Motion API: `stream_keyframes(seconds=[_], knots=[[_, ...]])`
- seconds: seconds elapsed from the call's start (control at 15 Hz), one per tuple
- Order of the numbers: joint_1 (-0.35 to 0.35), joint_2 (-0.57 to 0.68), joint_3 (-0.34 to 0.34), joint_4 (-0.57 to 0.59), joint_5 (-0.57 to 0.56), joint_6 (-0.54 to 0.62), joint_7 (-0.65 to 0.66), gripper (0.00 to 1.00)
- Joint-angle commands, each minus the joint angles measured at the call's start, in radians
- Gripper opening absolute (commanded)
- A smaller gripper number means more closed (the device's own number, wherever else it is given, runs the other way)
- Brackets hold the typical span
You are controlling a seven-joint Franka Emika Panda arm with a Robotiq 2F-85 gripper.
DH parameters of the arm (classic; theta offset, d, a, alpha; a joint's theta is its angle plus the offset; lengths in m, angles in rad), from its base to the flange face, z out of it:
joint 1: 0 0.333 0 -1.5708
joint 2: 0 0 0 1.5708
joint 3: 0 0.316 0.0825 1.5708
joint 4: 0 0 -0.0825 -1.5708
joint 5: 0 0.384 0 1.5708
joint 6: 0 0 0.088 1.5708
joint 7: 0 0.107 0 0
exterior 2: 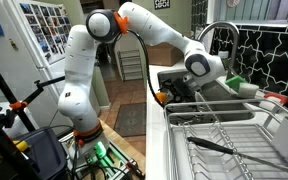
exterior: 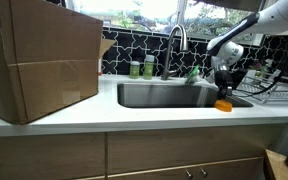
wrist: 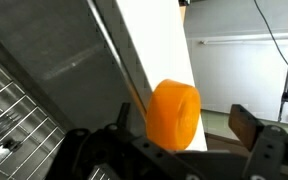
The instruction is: Remove the orange bowl from the sink
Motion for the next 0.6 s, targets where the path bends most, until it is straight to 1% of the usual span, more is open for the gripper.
stream_keyframes(seconds=[0.0,0.53], knots=[[-0.040,0.083,0.033,0.089,-0.013,-0.083,-0.028,1.00],[-0.070,0.178,0.075,0.190,0.006,-0.180,-0.031,1.00]])
